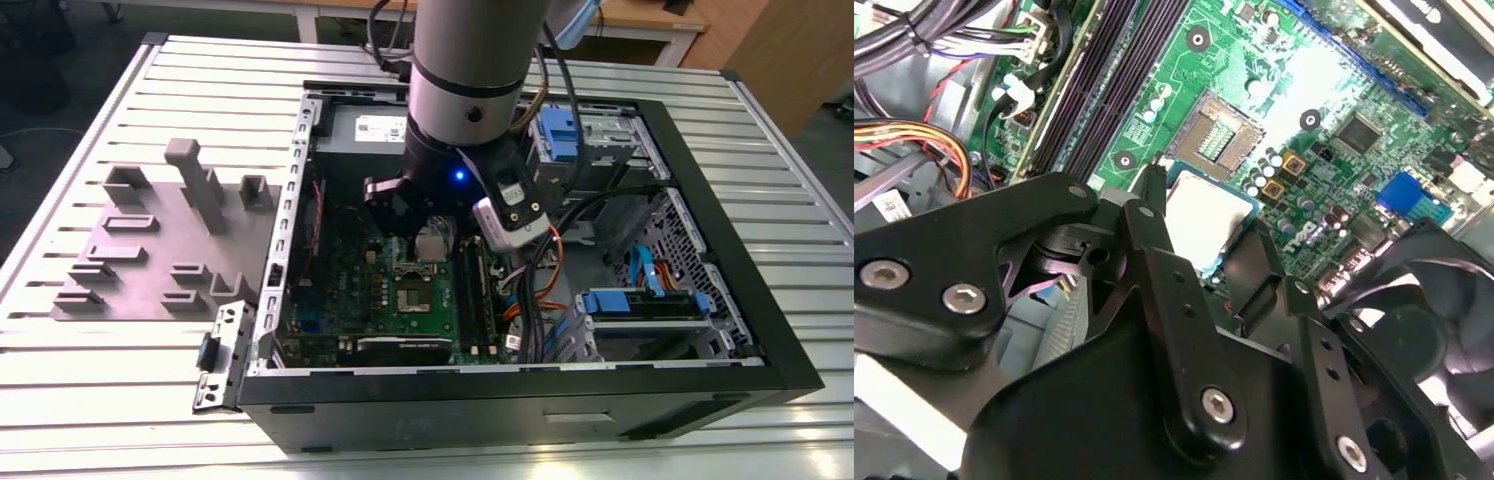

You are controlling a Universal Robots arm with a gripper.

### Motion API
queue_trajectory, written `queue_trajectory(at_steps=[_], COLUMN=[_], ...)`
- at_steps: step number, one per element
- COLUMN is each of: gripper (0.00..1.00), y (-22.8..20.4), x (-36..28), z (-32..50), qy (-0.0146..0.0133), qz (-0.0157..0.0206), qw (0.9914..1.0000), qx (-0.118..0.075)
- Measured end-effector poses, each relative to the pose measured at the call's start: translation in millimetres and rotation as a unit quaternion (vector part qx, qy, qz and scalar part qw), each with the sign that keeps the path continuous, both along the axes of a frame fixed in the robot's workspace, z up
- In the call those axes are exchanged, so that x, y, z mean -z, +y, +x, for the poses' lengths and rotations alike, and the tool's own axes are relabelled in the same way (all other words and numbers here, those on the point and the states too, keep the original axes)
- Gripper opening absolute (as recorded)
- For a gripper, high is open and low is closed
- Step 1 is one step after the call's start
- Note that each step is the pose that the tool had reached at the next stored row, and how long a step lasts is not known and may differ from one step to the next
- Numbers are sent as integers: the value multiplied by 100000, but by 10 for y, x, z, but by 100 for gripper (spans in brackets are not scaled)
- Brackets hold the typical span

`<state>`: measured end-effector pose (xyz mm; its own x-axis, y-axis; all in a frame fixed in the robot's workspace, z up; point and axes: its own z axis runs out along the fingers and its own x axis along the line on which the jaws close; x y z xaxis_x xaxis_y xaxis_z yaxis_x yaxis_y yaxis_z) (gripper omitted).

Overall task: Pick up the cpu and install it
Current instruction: 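Place the cpu into insertion slot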

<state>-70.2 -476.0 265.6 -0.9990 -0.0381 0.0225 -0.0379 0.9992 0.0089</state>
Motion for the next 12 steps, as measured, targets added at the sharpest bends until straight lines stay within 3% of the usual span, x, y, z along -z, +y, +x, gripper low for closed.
queue_trajectory(at_steps=[8, 12], gripper=[47, 47], y=[0, 0], x=[105, 119], z=[0, 0], qy=[-1, -1], qz=[7, 5], qw=[100000, 100000], qx=[-44, -45])
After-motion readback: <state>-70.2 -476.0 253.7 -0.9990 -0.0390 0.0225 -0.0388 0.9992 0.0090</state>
